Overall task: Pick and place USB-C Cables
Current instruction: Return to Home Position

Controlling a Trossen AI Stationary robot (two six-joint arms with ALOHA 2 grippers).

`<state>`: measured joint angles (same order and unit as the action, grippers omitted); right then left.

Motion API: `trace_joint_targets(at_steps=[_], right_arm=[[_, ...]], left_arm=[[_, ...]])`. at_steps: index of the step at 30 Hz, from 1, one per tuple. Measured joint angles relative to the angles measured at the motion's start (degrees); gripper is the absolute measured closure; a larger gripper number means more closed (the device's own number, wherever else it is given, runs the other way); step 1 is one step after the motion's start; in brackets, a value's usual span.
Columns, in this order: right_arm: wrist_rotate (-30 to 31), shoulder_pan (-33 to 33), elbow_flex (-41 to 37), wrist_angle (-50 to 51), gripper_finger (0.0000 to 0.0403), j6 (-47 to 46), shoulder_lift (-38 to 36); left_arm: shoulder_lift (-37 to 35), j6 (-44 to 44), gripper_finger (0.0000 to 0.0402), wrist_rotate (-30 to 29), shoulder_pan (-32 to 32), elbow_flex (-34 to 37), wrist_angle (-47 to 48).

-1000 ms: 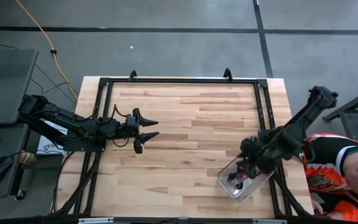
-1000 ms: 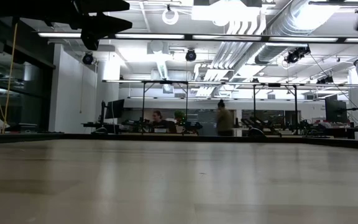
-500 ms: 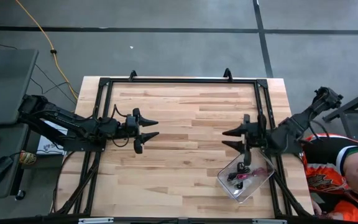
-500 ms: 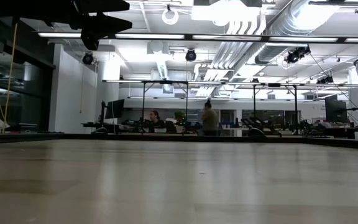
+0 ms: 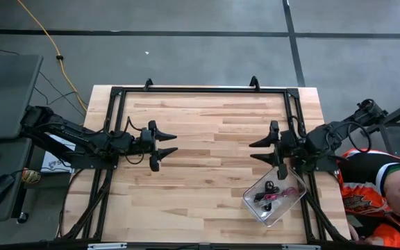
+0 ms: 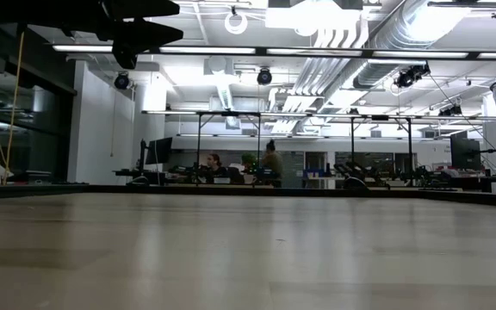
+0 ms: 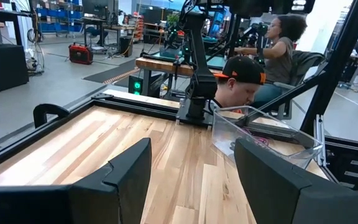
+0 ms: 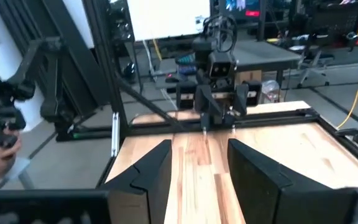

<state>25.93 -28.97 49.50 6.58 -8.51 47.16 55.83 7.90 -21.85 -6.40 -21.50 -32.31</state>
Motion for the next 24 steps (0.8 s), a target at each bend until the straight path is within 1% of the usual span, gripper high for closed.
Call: trace_joint_targets(at_steps=[5,9,13,17,20,22,24], right_arm=[[-0.82,-0.05,-0.23,5.12,0.0256,1.49,-2.22],[2.4,0.95,-2.41,3.21,0.0256,5.07,-3.26],[2.51,3.26,-4.8,2.69,0.0256,7.04,-5.04],[2.54,6.08,-9.34,-2.88,0.0256,7.4,-8.35],[2.48,9.65,-13.17,-7.56,0.0256,8.75,-10.38],[0.89,12.49,-15.47,-9.7,0.0256,9.71,-11.34],[-2.27,15.54,-17.24,-11.21,0.0256,10.03,-12.23]], left_arm=[[0.0,0.0,0.019,0.0,0.0,0.0,0.11],[-0.01,0.0,0.019,-0.02,0.0,0.0,0.09],[0.0,0.01,0.019,-0.02,-0.01,0.02,0.02],[0.0,0.0,0.019,-0.02,-0.01,0.02,0.14],[0.0,0.0,0.019,-0.02,-0.01,0.02,0.02],[0.0,0.0,0.019,-0.02,0.0,0.02,-0.02],[0.0,0.0,0.019,-0.02,0.0,0.02,-0.03]])
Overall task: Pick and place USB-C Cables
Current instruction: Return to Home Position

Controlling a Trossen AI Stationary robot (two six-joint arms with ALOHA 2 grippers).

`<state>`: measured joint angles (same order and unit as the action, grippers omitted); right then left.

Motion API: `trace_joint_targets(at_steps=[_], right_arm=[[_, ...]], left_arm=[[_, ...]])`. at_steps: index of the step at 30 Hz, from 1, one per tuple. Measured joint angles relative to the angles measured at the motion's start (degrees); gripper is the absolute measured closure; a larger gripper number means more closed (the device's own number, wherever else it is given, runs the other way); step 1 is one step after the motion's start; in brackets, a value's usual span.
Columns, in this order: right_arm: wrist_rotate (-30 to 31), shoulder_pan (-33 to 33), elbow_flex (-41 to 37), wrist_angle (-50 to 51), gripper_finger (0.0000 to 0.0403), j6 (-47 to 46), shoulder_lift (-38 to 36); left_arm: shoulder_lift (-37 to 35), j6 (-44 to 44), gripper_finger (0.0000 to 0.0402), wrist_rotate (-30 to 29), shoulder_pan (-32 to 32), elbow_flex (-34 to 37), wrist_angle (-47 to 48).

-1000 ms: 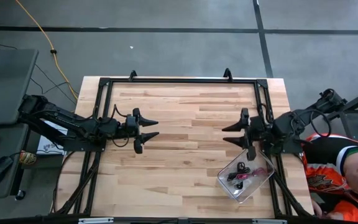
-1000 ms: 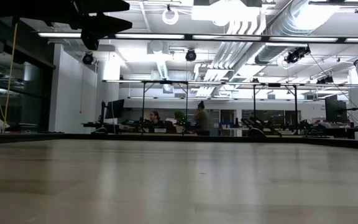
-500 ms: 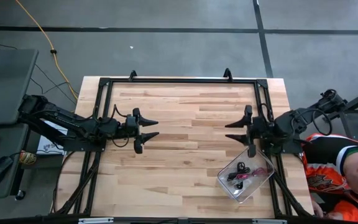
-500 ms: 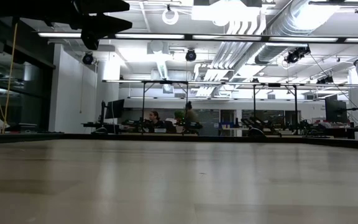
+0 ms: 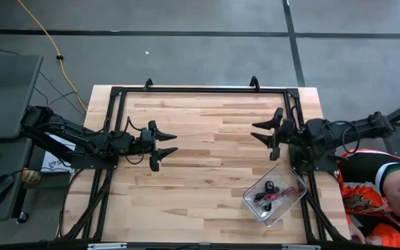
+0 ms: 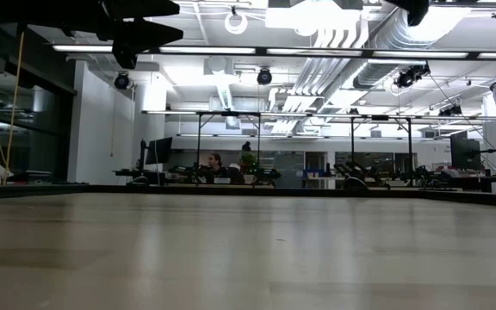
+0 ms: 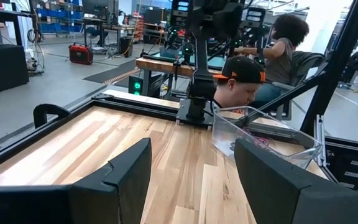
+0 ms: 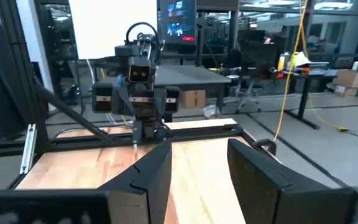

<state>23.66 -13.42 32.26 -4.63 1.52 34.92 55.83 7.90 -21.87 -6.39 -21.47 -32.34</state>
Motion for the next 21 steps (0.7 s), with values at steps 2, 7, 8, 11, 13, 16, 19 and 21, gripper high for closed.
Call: trace_joint_targets(at_steps=[2,7,8,11,13,16,19,21], right_arm=[[-3.57,3.04,-1.18,-0.57,0.0256,-0.23,-0.62],[-9.92,8.86,-3.13,0.65,0.0256,-2.56,-2.67],[-10.97,9.47,-3.28,1.25,0.0256,-3.12,-3.22],[-13.64,9.81,-4.37,2.47,0.0256,-4.17,-4.95],[-13.84,8.95,-6.17,2.14,0.0256,-4.11,-6.11],[-11.95,7.56,-9.41,-0.66,0.0256,-4.09,-7.26],[-11.61,6.87,-11.88,-2.97,0.0256,-4.7,-7.7],[-11.57,6.51,-12.53,-3.19,0.0256,-5.58,-7.63]], left_arm=[[0.0,-0.02,0.019,0.0,-0.02,0.0,0.02],[0.0,-0.14,0.019,0.0,0.0,0.0,0.02],[0.0,-0.15,0.019,0.0,-0.02,0.0,0.04],[0.0,-0.13,0.019,0.0,-0.02,0.0,0.2],[0.0,-0.15,0.019,0.0,-0.02,0.0,0.43],[0.0,-0.09,0.019,0.0,-0.02,0.0,0.47],[0.0,0.0,0.019,0.0,-0.01,0.0,0.44],[0.0,0.0,0.019,0.0,0.0,0.0,0.44]])
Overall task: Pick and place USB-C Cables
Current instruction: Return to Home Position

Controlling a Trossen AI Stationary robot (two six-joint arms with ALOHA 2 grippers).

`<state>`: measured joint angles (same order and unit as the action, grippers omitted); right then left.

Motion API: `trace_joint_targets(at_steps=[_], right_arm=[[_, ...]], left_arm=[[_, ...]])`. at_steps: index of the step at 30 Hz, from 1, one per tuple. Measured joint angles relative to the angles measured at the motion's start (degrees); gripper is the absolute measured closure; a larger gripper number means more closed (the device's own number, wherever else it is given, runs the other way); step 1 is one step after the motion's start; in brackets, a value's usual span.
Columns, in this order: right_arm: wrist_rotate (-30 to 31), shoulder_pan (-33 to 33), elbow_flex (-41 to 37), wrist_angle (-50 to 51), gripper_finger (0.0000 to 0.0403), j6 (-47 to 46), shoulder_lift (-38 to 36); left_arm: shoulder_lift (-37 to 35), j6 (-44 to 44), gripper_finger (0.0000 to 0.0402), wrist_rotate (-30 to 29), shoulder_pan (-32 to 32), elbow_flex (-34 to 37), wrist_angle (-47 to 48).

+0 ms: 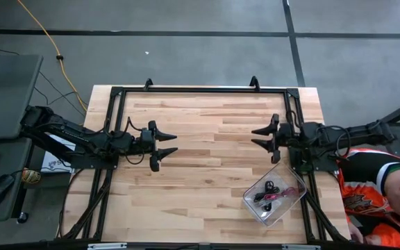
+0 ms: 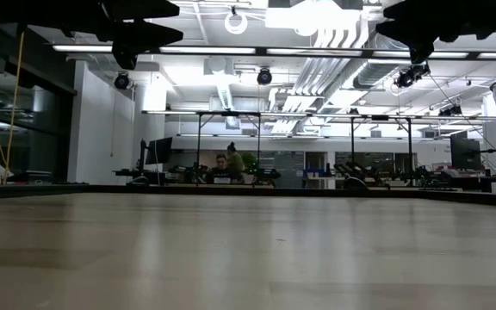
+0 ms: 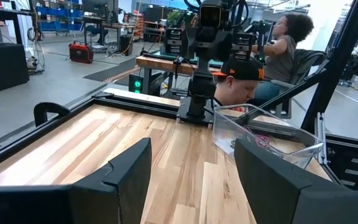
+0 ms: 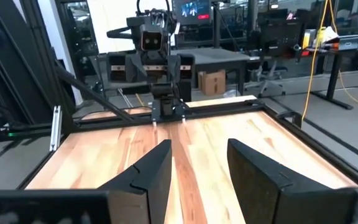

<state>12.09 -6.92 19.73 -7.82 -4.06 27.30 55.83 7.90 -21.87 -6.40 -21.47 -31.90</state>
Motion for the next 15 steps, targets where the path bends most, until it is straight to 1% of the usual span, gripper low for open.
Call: trace_joint_targets(at_steps=[9,15], right_arm=[[0.46,-0.16,-0.05,-0.63,0.0256,1.18,0.2],[4.21,-0.13,-0.05,-0.67,0.0256,3.04,-4.34]], left_arm=[[0.0,-0.04,0.019,-0.17,-0.02,0.0,0.0],[0.0,0.36,0.019,-0.22,-0.02,0.0,0.45]])
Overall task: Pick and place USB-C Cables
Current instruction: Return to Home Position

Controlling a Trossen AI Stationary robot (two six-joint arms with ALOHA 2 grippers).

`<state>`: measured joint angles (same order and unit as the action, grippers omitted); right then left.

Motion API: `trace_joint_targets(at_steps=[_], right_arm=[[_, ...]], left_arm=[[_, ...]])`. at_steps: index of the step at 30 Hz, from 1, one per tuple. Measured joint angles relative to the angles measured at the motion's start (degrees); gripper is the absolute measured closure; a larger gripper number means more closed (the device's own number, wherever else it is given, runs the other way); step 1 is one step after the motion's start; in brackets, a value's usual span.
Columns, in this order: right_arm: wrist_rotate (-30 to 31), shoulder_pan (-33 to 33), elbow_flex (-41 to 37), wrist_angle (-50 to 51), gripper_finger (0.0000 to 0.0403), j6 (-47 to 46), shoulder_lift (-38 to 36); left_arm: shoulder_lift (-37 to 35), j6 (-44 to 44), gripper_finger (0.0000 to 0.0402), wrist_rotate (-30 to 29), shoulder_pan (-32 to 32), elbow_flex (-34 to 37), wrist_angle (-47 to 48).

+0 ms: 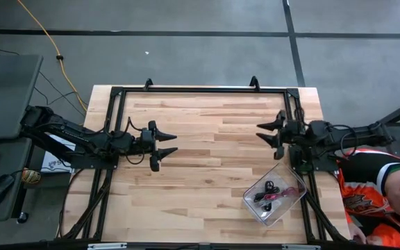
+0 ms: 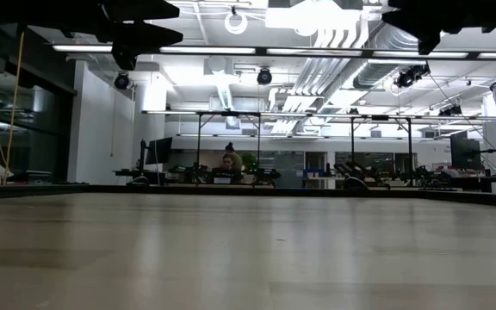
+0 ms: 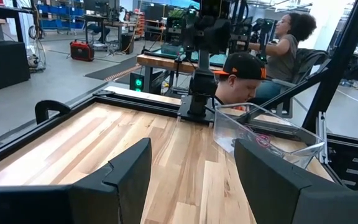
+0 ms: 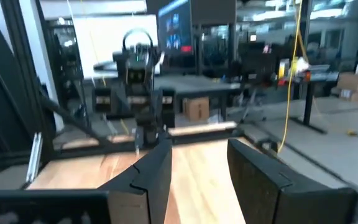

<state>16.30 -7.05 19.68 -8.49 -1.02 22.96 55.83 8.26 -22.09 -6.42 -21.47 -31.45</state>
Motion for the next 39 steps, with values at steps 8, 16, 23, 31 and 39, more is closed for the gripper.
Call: trace_joint_targets(at_steps=[8,16,23,31,39], right_arm=[[0.14,0.0,0.04,0.99,0.0256,1.07,-7.3],[0.26,0.0,0.04,1.87,0.0256,1.15,-6.44],[13.91,0.03,0.04,1.37,0.0256,3.87,-6.99],[21.92,5.1,0.06,1.78,0.0256,3.12,-6.99],[17.44,14.03,0.07,3.78,0.0256,-2.17,-7.31]], left_arm=[[0.0,-0.05,0.019,0.0,0.02,0.0,-0.01],[0.0,-0.34,0.019,0.0,0.02,0.0,-0.01],[0.0,-0.31,0.019,0.0,0.0,0.0,-0.03],[0.0,-0.05,0.019,0.0,0.0,0.0,-0.06],[0.0,0.06,0.019,0.0,0.0,0.0,-0.06]])
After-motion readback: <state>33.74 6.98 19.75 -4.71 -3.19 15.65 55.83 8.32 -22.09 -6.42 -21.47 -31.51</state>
